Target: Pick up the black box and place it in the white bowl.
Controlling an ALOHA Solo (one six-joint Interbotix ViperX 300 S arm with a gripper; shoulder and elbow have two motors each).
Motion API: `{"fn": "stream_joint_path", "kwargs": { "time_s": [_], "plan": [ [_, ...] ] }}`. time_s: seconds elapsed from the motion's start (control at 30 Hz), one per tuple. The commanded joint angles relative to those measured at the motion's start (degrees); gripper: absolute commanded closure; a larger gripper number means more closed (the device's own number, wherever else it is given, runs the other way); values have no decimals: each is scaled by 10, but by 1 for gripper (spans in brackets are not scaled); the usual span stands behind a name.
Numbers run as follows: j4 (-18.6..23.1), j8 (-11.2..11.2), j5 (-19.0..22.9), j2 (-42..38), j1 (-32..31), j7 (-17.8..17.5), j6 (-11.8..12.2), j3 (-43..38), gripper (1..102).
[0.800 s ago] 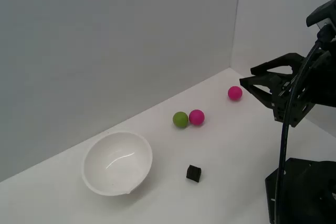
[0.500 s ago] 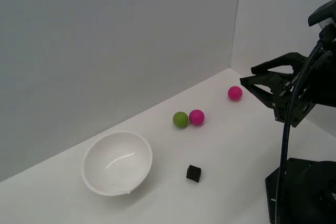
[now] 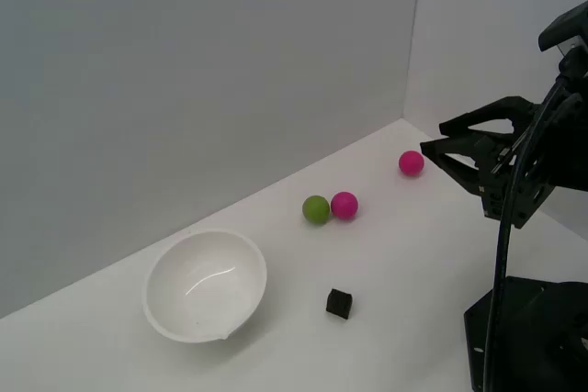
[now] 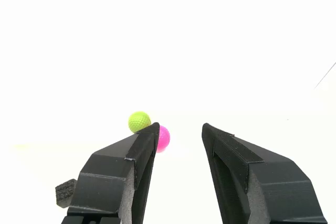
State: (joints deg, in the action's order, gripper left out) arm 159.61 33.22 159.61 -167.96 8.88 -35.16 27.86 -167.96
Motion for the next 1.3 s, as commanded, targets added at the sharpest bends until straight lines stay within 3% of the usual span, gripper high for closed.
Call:
{"fn": "stream_joint_path", "kwargs": {
  "time_s": [0.0,0.63,0.9,1.13,1.27],
  "plan": [
    [-13,0,-17,9,8,-4,4,7,57],
    [-62,3,-66,126,-40,-24,4,125,57],
    [-131,3,-133,226,-76,-87,4,228,57],
    [-134,8,-135,297,-98,-126,4,301,57],
    [-133,13,-133,323,-106,-128,4,326,57]
  ]
}}
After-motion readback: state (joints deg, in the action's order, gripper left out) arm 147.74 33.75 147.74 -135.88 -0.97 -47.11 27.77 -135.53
